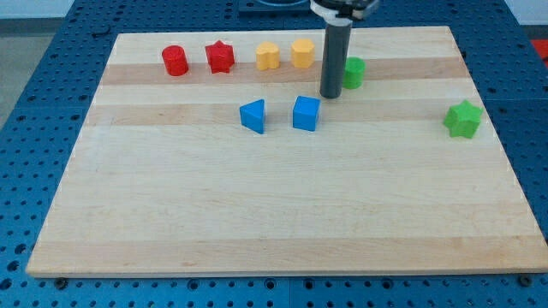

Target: Move green circle towards top of green star

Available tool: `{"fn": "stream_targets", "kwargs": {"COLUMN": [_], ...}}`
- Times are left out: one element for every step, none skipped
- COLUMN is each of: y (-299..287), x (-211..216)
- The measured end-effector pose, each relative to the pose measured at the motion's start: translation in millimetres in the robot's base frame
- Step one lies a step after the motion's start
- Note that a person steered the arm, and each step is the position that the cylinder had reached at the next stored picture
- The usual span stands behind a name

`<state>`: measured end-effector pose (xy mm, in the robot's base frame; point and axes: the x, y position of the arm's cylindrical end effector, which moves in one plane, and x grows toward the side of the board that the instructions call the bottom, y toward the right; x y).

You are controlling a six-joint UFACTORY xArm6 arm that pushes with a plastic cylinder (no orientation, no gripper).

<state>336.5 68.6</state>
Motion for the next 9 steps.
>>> {"fn": "stream_targets", "kwargs": {"y": [1, 12, 46, 93, 113, 105, 84, 90, 107], "x": [-27, -36, -36, -36, -34, -34, -32, -24, -14]}}
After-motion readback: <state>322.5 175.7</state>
